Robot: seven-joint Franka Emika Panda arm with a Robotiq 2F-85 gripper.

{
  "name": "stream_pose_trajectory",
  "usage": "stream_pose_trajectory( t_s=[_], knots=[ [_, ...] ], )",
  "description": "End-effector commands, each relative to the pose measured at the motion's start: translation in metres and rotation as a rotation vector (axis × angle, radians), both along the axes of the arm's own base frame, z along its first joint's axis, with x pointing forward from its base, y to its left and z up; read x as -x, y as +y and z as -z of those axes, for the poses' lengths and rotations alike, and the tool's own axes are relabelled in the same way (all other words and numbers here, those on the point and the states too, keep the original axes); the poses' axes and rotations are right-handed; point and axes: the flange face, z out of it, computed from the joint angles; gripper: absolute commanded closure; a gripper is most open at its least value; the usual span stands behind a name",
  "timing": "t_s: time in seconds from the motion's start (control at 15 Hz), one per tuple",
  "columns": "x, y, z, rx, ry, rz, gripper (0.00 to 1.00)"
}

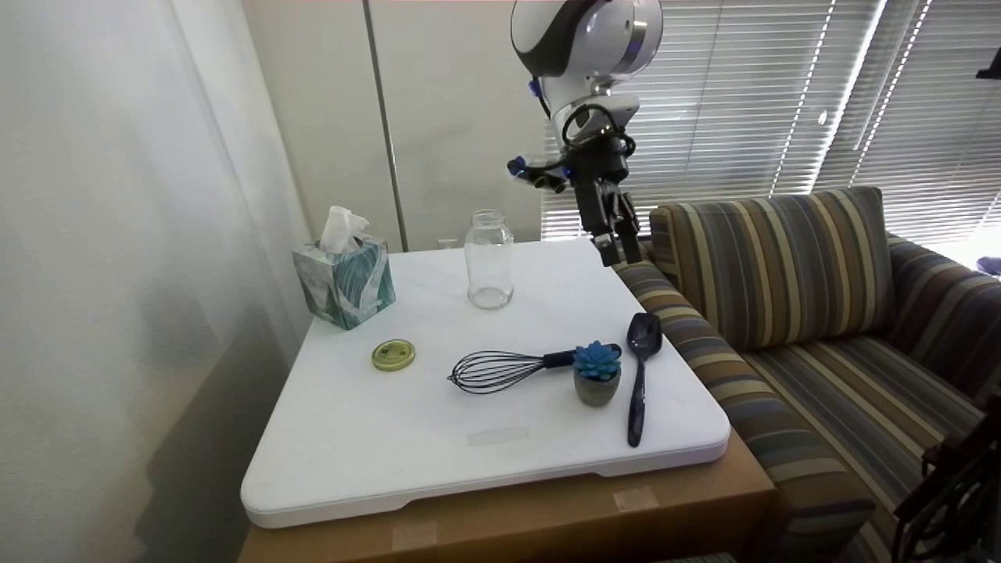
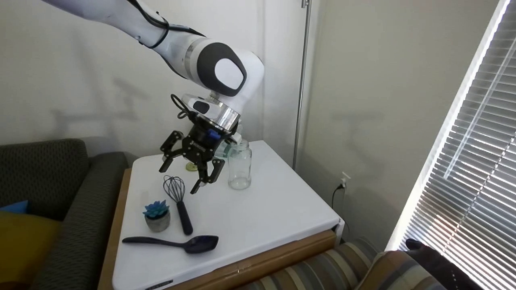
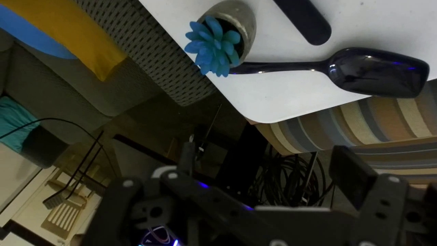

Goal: Remove the spoon from the jar and put it on the table, move the grey object backwards, put the whisk beside the spoon, and then move the glass jar forward

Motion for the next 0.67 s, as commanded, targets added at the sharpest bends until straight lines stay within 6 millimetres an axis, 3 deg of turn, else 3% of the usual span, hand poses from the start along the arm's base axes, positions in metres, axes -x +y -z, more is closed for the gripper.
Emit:
stream_pose_trajectory(
  t_s=[0.0, 0.6],
  knots=[
    [0.003, 0.005, -0.001, -0.044, -0.004, 0.012, 0.0],
    [0.007, 0.026, 0.025, -0.027, -0.288, 0.127, 0.0]
  ],
)
